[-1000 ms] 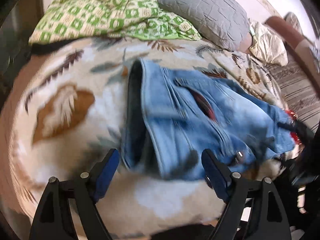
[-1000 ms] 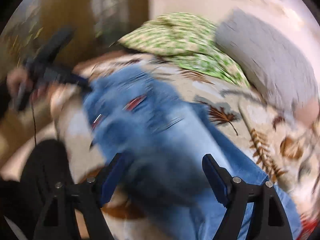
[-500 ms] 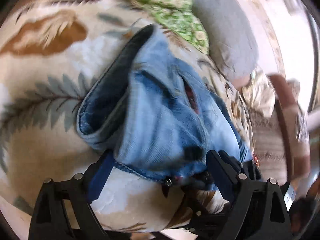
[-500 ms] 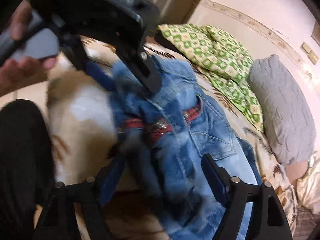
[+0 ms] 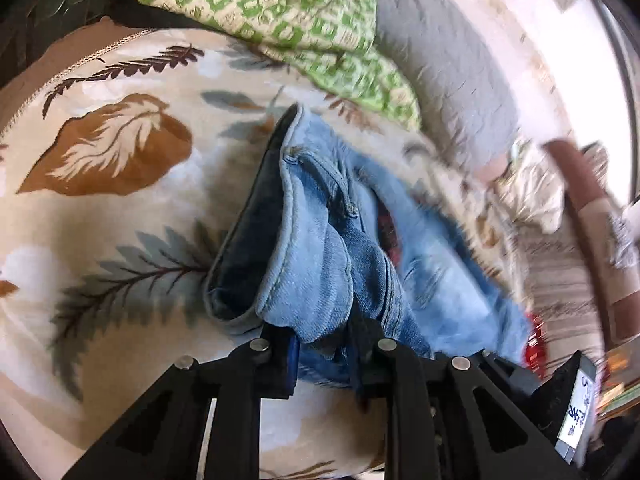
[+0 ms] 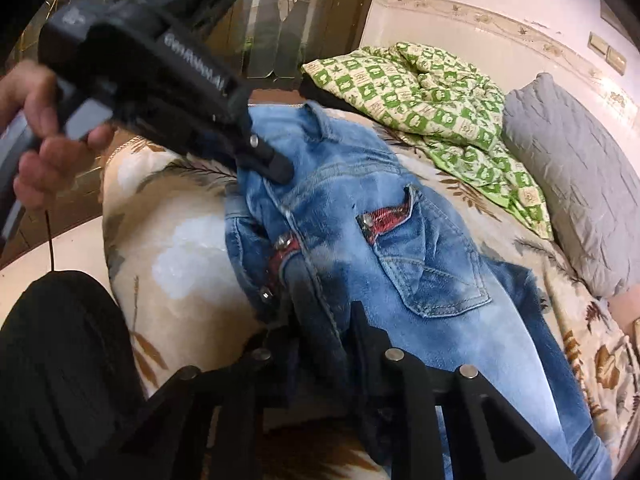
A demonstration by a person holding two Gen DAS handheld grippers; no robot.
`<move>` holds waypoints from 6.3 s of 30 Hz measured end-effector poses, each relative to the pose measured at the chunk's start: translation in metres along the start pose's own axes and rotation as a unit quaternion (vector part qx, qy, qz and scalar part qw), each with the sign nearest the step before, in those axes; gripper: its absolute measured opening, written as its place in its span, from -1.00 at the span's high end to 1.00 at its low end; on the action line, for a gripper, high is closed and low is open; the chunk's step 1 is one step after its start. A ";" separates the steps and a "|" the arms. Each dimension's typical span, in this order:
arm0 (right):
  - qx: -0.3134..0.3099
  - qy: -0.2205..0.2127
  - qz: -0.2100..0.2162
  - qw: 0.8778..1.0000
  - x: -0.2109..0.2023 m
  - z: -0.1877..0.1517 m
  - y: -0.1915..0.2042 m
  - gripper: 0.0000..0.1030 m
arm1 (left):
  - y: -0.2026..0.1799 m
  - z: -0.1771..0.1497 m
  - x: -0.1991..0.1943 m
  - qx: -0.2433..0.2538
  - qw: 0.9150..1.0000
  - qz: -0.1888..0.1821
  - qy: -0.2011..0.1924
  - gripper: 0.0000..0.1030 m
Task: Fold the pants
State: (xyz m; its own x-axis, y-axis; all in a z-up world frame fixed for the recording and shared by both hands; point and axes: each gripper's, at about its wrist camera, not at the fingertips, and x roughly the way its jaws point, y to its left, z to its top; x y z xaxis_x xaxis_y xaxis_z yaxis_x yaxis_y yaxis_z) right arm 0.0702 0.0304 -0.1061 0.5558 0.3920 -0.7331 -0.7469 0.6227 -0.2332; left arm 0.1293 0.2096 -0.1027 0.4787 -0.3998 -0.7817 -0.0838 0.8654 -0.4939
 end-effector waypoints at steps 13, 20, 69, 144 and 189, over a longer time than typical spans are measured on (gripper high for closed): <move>0.109 -0.028 -0.047 0.993 -0.081 -0.026 -0.060 -0.52 | -0.078 -0.026 -0.043 0.205 0.968 0.123 -0.082 -0.97; 0.273 -0.006 -0.113 0.955 -0.167 -0.117 -0.160 -0.58 | -0.189 -0.064 0.002 0.373 0.926 0.031 -0.039 -0.97; 0.635 -0.115 -0.203 0.737 -0.206 -0.328 -0.227 0.65 | -0.522 -0.127 0.268 0.638 0.706 -0.180 0.250 0.62; 0.354 -0.094 -0.163 0.916 -0.184 -0.185 -0.140 -0.54 | -0.336 0.009 0.147 0.414 0.889 -0.054 0.187 -0.67; 0.001 0.006 -0.247 0.969 -0.144 -0.150 -0.054 -0.54 | -0.305 0.015 0.185 0.374 0.898 0.023 0.228 -0.51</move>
State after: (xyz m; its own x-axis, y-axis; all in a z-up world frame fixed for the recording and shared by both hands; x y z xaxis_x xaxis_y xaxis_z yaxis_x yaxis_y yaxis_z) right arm -0.0243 -0.1609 -0.0837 0.8416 0.0378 -0.5388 -0.3891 0.7343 -0.5563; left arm 0.2563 -0.1239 -0.0915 0.0669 -0.2927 -0.9538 0.5987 0.7765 -0.1963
